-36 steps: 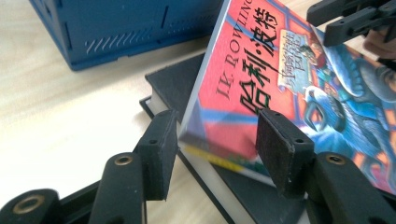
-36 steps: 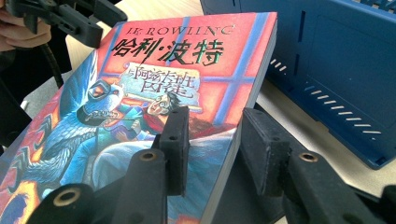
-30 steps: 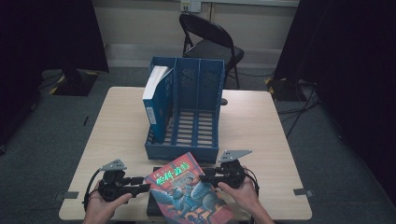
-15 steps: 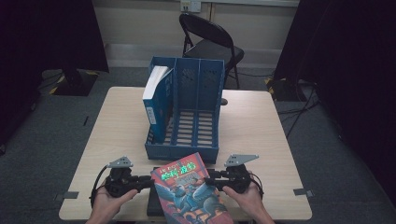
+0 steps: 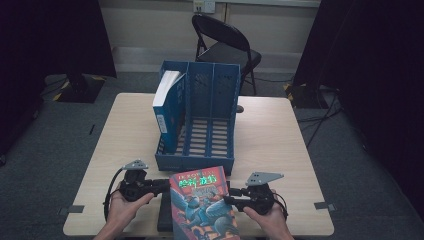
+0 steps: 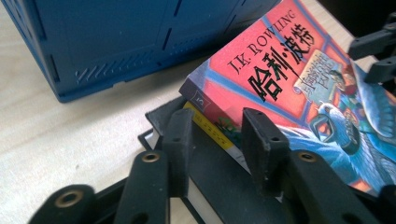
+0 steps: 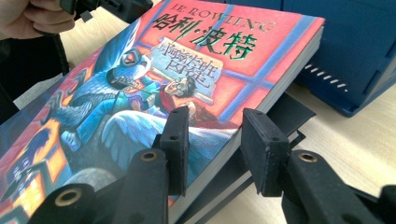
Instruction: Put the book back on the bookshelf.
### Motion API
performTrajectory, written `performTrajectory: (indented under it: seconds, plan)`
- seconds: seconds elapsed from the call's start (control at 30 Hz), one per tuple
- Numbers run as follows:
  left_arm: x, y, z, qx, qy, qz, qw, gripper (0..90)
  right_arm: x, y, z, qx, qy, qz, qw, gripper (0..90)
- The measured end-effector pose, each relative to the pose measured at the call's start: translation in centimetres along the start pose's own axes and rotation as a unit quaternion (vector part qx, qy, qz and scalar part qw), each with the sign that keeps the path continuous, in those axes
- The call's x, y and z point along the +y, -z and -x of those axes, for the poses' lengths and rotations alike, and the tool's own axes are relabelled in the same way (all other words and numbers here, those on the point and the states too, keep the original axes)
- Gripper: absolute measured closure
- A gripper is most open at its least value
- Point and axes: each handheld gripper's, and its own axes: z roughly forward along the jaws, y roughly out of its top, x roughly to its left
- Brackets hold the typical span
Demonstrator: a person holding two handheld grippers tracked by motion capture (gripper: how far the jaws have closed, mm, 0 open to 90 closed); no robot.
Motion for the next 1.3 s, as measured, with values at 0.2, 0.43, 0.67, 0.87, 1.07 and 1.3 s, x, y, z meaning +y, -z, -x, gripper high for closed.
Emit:
performTrajectory:
  seconds: [0.2, 0.43, 0.67, 0.87, 1.07, 1.3]
  plan:
    - [-0.1, 0.2, 0.2, -0.004, 0.008, 0.008, 0.9999, 50.8, -0.2, 0.2, 0.0, 0.002, -0.003, 0.003, 1.0, 63.0]
    - [-0.7, 0.3, 1.5, -0.023, -0.014, 0.008, 0.9996, 48.6, -0.3, 0.2, -0.1, 0.0, -0.006, 0.009, 0.9999, 63.1]
    - [-0.3, -0.9, 1.9, -0.024, -0.017, -0.001, 0.9996, 43.8, -0.3, 0.2, 0.0, 0.004, -0.01, 0.007, 0.9999, 63.1]
    - [0.4, -1.5, 1.3, -0.022, -0.005, 0.001, 0.9997, 43.7, -0.1, 0.2, -0.7, -0.012, 0.008, -0.001, 0.9999, 62.5]
    - [1.3, -2.4, 1.3, -0.004, -0.016, 0.004, 0.9999, 38.5, -0.2, 0.1, -1.0, -0.003, 0.008, -0.002, 1.0, 62.6]
    - [1.0, -2.5, 1.3, -0.002, -0.02, 0.022, 0.9996, 37.6, -0.5, 0.1, -0.7, 0.016, 0.003, 0.005, 0.9999, 64.2]
